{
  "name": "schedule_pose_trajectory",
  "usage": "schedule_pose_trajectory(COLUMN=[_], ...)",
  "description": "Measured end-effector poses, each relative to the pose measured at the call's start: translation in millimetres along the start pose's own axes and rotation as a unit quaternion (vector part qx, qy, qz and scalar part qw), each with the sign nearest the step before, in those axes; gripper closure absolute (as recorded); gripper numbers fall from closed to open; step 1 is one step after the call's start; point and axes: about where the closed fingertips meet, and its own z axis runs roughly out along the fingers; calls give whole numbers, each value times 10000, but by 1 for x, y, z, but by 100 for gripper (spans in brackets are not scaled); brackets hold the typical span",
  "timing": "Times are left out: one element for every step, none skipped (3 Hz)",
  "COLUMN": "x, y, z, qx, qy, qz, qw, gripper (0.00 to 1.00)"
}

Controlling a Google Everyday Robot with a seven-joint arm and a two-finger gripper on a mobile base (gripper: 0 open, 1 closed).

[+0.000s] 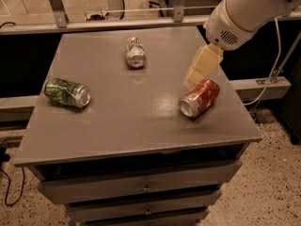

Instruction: Pick 7up can

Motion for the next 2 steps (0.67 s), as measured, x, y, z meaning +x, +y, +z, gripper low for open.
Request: schedule_pose_trajectory(x=[-18, -56], y=[-12, -34], z=[23, 63], qx=[42, 48], qy=[-396, -974], qz=[267, 738], qw=[9989, 9925], gripper=[0, 0])
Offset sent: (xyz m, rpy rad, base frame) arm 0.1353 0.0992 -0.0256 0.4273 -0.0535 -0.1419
